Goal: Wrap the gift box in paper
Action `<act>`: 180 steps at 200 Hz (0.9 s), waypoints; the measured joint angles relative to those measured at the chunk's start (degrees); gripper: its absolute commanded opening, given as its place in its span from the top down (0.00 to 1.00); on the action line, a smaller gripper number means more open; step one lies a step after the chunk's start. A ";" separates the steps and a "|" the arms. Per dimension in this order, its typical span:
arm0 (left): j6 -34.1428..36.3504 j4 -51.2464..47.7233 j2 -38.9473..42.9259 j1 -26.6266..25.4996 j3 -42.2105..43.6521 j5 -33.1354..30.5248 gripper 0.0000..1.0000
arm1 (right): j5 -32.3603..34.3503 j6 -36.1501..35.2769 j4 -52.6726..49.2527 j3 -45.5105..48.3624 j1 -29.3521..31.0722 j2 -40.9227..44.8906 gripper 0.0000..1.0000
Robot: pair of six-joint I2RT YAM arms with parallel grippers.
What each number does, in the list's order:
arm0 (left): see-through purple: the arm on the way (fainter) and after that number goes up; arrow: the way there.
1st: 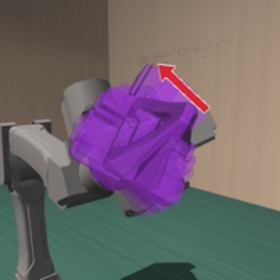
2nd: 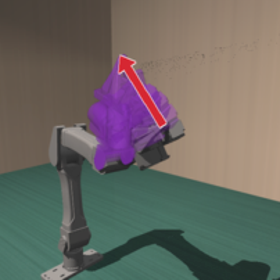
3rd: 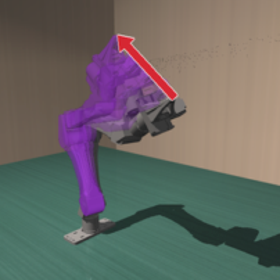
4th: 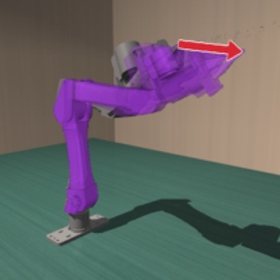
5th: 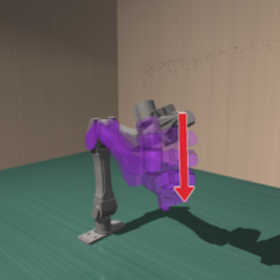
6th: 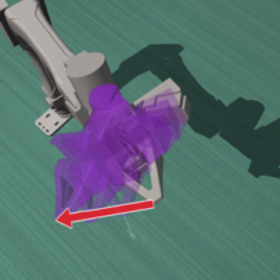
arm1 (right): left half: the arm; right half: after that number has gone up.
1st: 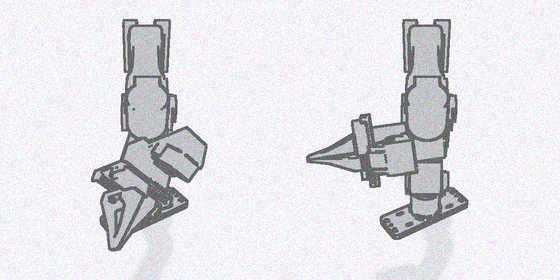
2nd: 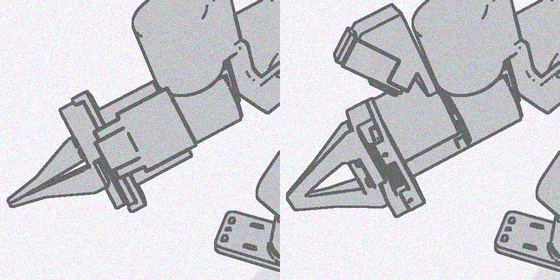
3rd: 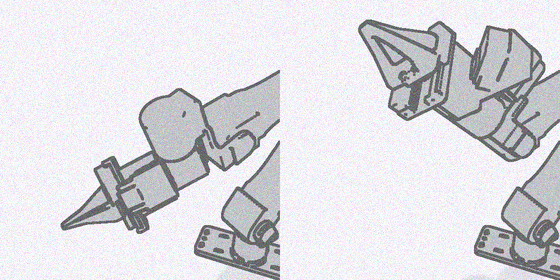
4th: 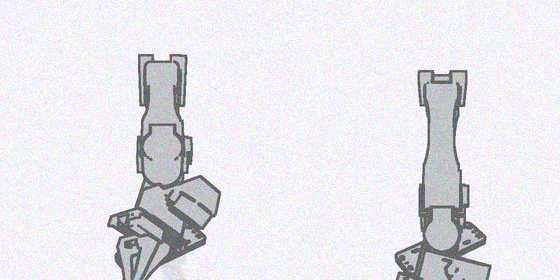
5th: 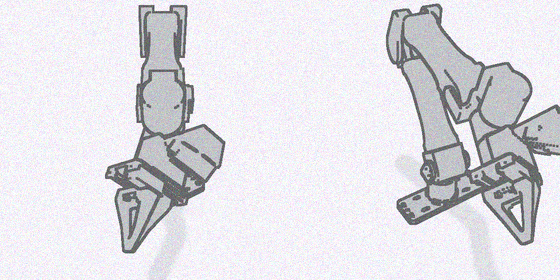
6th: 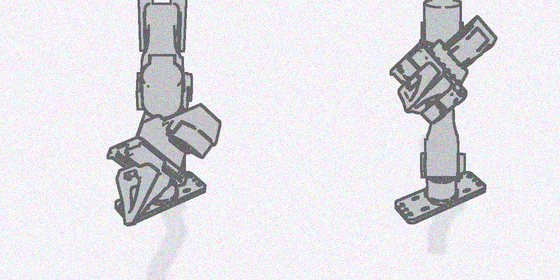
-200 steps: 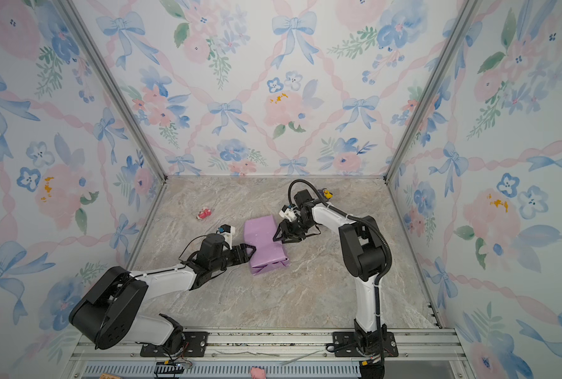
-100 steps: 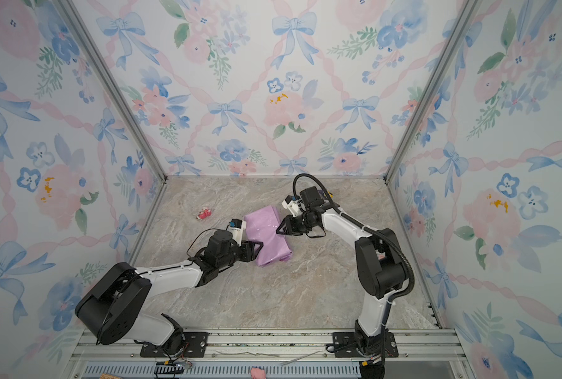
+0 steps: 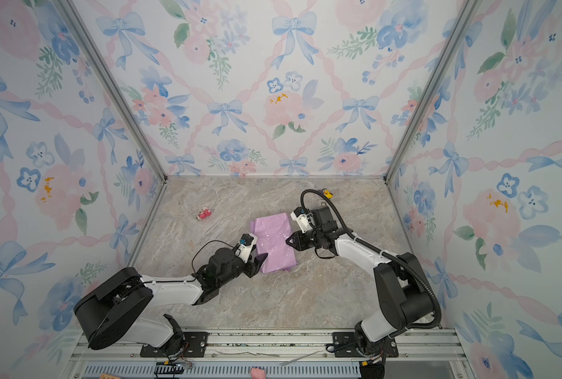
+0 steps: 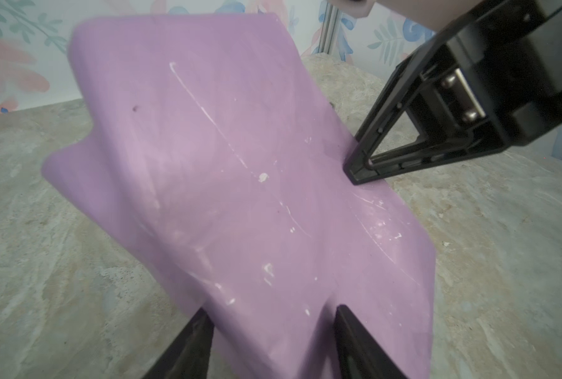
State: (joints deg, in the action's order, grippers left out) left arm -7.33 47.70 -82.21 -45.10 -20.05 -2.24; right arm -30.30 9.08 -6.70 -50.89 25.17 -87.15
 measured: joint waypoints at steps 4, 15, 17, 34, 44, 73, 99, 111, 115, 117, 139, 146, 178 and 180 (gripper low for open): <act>0.74 0.92 0.00 -0.61 0.68 -0.35 0.40 | 0.42 -0.24 0.70 0.96 0.15 0.85 0.77; 2.16 3.02 0.00 -2.03 2.34 -1.33 0.40 | 1.09 -0.66 2.23 3.23 0.68 2.82 0.77; 2.43 3.37 -0.02 -2.29 2.60 -1.51 0.40 | 1.29 -0.74 2.56 3.63 0.83 3.21 0.77; 4.35 5.70 0.00 -4.04 4.17 -3.43 0.40 | 2.93 -1.22 4.59 6.86 1.97 6.16 0.78; 5.38 6.82 0.00 -5.14 4.85 -4.74 0.40 | 3.98 -1.25 5.70 8.68 2.64 7.89 0.78; 6.88 9.40 -0.02 -7.04 6.45 -7.04 0.37 | 5.77 -1.03 8.04 13.92 4.39 12.87 0.74; 6.93 11.23 0.15 -8.59 7.93 -7.63 0.33 | 6.16 -0.20 8.31 18.16 5.64 17.20 0.65; 6.95 11.52 0.76 -9.53 9.09 -7.87 0.32 | 6.23 0.57 7.76 19.74 6.01 19.10 0.64; 6.91 11.61 0.98 -9.86 9.53 -7.96 0.32 | 6.16 0.52 7.67 20.28 6.08 19.76 0.64; 6.93 11.67 1.09 -10.01 9.75 -8.02 0.32 | 6.23 0.74 7.58 20.57 6.08 20.13 0.64; 6.71 11.98 2.10 -11.30 11.78 -8.92 0.31 | 6.71 1.60 6.84 23.02 6.12 23.96 0.61; 6.40 11.98 2.71 -11.58 12.48 -9.18 0.30 | 6.88 2.03 6.34 23.47 6.12 25.20 0.57; 4.26 12.02 7.32 -11.72 14.21 -10.86 0.21 | 8.33 4.92 6.14 23.67 5.81 29.40 0.36; 3.93 12.04 7.58 -11.61 14.16 -10.86 0.21 | 8.31 4.79 6.12 23.54 5.62 29.40 0.36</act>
State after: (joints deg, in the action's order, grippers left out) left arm -3.40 59.75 -74.63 -56.71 -5.89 -13.10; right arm -22.00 13.87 -0.58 -27.35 30.79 -57.76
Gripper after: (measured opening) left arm 0.785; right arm 0.610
